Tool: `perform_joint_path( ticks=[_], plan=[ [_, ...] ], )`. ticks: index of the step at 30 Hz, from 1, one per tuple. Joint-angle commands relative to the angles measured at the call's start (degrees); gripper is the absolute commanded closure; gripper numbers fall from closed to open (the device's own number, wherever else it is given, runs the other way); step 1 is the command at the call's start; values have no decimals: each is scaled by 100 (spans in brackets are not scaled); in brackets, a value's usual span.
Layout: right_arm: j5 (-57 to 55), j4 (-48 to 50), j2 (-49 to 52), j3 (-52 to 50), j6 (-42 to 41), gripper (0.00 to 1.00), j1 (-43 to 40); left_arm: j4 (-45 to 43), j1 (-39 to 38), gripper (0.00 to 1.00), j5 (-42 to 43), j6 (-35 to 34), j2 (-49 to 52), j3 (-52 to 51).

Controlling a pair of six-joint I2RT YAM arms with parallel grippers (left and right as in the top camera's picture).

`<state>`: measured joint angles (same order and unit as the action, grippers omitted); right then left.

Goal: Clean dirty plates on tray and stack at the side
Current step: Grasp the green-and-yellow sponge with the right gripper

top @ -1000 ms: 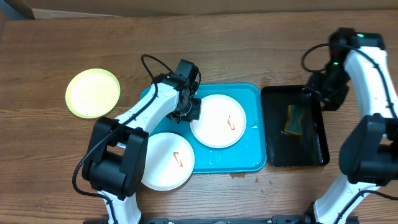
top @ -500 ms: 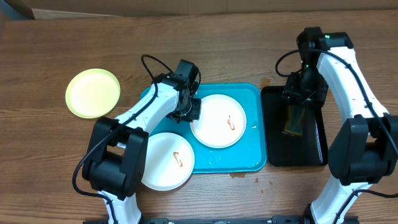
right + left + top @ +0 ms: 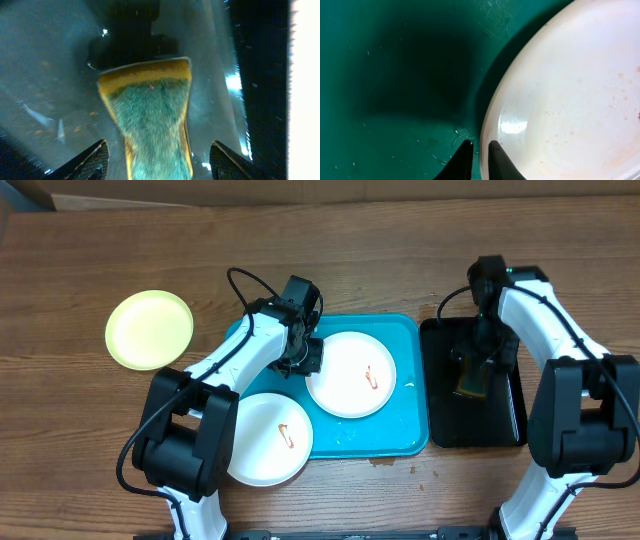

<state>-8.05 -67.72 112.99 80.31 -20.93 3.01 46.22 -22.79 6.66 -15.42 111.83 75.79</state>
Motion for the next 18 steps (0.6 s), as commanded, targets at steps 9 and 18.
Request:
perform_joint_path(
  ticks=[9, 18],
  plan=[
    [-90, 63, -74, -208, -24, 84, -17, -15, -28, 85, 39, 48, 37, 125],
    [-90, 81, -74, -208, -24, 47, -2, -22, -28, 83, -7, 50, 37, 125]
  ],
)
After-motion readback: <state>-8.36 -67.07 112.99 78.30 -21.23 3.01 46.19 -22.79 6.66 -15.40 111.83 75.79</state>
